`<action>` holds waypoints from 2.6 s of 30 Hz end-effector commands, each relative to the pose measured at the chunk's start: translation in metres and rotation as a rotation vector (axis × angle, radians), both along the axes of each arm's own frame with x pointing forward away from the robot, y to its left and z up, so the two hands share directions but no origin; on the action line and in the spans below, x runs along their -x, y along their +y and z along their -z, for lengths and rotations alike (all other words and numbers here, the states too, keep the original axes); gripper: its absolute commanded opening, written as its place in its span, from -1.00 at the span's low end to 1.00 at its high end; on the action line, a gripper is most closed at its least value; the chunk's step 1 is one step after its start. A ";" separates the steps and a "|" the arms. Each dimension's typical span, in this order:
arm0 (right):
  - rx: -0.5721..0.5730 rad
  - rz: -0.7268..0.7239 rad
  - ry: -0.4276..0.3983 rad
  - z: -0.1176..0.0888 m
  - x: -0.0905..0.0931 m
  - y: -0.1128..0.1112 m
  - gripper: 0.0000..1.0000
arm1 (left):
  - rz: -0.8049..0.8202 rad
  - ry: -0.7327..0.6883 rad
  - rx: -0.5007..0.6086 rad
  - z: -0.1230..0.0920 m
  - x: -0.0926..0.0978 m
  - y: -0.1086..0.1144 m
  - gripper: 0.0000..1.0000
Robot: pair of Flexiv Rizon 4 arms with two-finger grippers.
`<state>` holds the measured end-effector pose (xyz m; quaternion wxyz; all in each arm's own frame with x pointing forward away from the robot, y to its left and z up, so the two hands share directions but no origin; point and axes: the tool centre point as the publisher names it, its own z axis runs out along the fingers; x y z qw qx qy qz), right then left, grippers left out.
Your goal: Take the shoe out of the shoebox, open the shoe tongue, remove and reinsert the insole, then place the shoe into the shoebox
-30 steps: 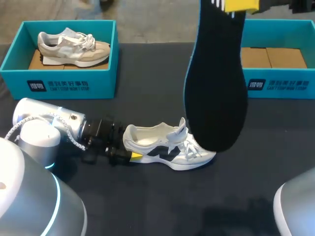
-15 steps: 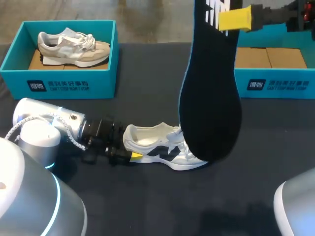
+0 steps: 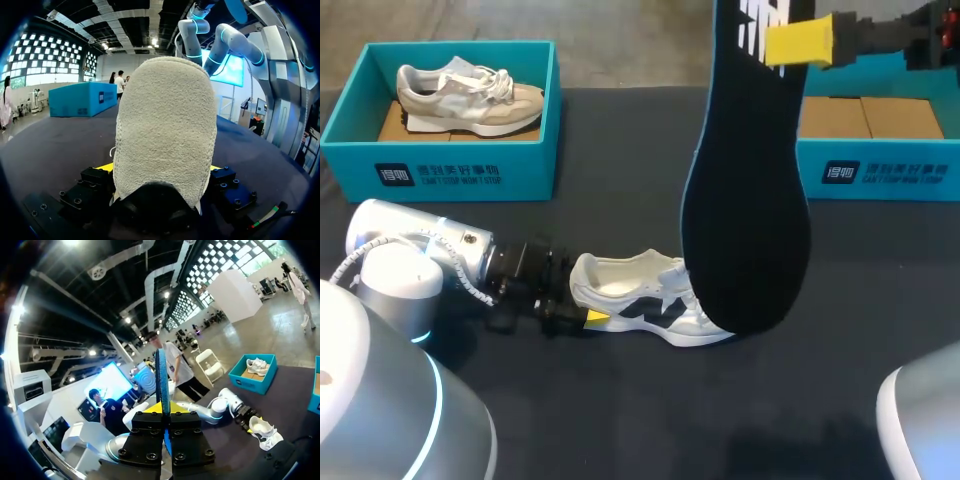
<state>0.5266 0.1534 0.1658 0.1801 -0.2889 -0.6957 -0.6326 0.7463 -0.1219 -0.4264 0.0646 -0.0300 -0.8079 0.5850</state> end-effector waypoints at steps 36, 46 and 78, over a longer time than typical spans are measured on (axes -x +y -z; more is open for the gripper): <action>-0.003 0.002 0.001 0.001 0.001 0.004 -1.00 | -0.079 -0.087 -0.313 -0.040 -0.005 0.087 1.00; -0.003 0.002 0.001 0.001 0.001 0.004 -1.00 | -0.030 -0.111 -0.603 -0.089 -0.005 0.101 1.00; -0.003 0.002 0.001 0.001 0.001 0.004 -1.00 | 0.158 -0.228 -1.052 -0.143 -0.026 0.048 1.00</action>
